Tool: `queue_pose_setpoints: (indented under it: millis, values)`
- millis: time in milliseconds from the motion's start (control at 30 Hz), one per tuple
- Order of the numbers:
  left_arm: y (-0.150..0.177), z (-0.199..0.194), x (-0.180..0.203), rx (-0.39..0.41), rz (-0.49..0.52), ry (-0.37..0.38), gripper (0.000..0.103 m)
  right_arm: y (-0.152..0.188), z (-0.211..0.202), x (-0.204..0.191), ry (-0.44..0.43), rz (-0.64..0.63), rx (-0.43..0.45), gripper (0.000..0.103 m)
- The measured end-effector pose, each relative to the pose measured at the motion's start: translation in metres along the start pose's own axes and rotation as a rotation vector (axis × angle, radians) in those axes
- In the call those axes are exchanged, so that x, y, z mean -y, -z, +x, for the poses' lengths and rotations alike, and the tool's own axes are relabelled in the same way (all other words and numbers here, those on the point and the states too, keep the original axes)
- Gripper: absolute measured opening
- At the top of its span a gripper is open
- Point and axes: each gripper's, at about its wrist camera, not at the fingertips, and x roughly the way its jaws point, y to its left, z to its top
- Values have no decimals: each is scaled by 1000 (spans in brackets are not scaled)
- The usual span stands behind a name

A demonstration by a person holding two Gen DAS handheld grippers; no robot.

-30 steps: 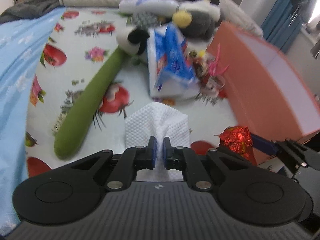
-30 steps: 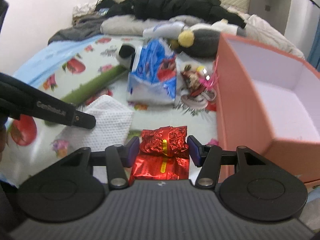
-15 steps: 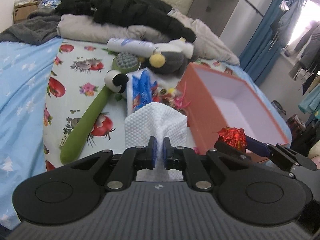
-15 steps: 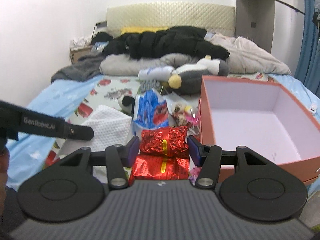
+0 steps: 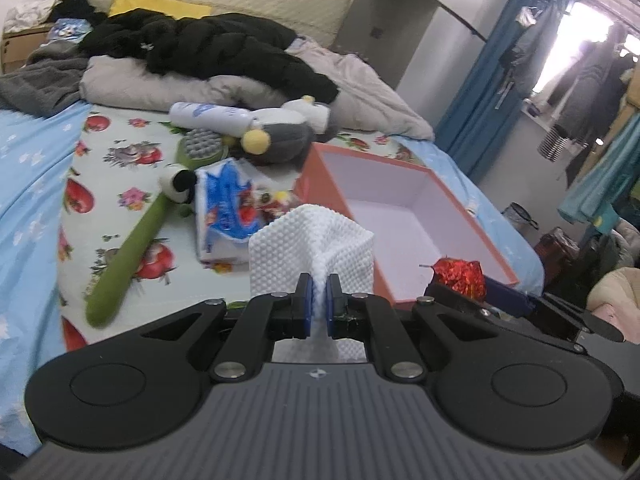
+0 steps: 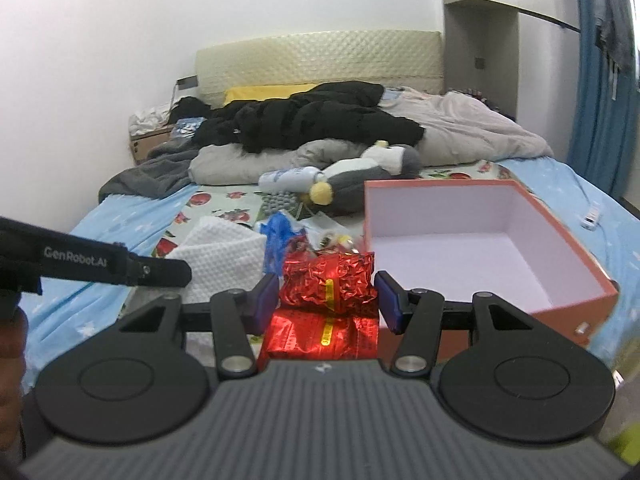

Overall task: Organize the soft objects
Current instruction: 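Carry the tissue and red wrapper with both tools over the pink box, then open both tools to drop the tissue and wrapper into the box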

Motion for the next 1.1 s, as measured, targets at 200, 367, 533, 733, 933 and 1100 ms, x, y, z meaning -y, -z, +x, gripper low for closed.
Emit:
queue_pose_setpoints:
  millis: [200, 367, 533, 733, 933, 1100]
  values:
    - [0, 16, 28, -34, 36, 53, 8, 4, -23, 22, 47, 34, -3, 56]
    - [-8, 41, 52, -58, 79, 102, 8, 6, -24, 41, 90, 63, -1, 56]
    - [-27, 84, 72, -94, 119, 146, 8, -2, -8, 66, 134, 89, 2, 56]
    - [-51, 149, 92, -143, 149, 183, 8, -15, 31, 108, 178, 125, -32, 56]
    - [-71, 220, 103, -207, 158, 189, 8, -15, 80, 149, 217, 158, -103, 56]
    - [-78, 275, 104, -261, 164, 175, 9, -6, 120, 179, 221, 202, -175, 56]
